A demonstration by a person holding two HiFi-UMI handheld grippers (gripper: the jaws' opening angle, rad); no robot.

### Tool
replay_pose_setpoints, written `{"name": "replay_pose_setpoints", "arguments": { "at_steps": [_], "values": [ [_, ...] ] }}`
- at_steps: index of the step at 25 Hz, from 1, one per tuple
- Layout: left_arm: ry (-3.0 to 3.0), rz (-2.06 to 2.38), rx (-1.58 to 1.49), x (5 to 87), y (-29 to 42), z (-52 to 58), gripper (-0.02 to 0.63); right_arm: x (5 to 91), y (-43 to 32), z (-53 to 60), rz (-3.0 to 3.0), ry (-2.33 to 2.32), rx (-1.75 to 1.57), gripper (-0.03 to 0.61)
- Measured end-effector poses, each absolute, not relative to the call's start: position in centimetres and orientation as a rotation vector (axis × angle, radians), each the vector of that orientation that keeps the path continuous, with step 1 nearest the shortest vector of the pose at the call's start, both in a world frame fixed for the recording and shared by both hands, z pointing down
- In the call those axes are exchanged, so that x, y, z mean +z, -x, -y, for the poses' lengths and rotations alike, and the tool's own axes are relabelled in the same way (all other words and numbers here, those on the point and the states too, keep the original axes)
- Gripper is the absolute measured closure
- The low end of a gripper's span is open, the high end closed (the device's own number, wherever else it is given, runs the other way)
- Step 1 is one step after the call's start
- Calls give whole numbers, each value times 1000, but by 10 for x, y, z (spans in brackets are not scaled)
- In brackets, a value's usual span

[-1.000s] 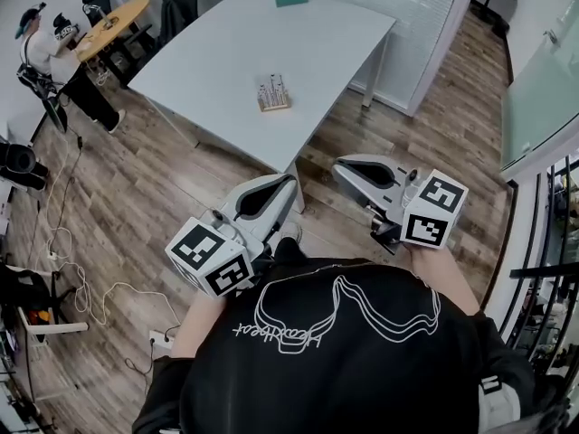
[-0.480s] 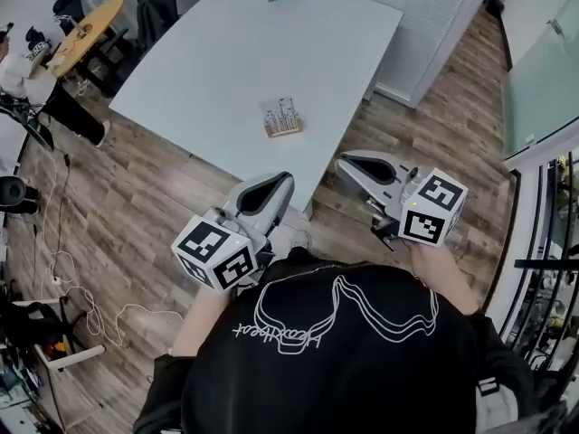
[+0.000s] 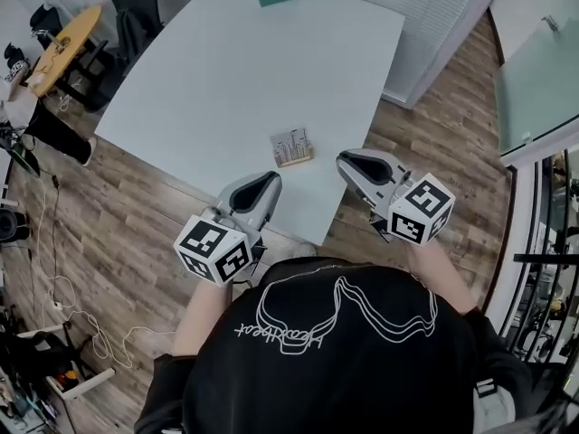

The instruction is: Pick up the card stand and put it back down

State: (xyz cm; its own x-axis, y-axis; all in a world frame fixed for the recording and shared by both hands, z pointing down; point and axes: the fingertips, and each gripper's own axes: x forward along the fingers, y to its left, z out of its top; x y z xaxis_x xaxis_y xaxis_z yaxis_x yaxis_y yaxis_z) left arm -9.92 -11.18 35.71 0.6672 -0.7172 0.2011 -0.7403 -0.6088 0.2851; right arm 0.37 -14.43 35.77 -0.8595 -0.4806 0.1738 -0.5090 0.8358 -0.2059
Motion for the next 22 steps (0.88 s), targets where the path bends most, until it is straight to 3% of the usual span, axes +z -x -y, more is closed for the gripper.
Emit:
{"name": "replay_pose_setpoints", "arguments": {
  "at_steps": [6, 14, 22],
  "values": [
    [-2476, 1125, 106, 401, 127, 152, 591, 403, 8, 184, 2793, -811, 356, 510],
    [-2402, 1059, 181, 466, 136, 187, 516, 474, 21, 216, 2655, -776, 376, 485],
    [-2353, 1038, 302, 515, 136, 209, 497, 523, 37, 232, 2534, -689, 245, 450]
  ]
}}
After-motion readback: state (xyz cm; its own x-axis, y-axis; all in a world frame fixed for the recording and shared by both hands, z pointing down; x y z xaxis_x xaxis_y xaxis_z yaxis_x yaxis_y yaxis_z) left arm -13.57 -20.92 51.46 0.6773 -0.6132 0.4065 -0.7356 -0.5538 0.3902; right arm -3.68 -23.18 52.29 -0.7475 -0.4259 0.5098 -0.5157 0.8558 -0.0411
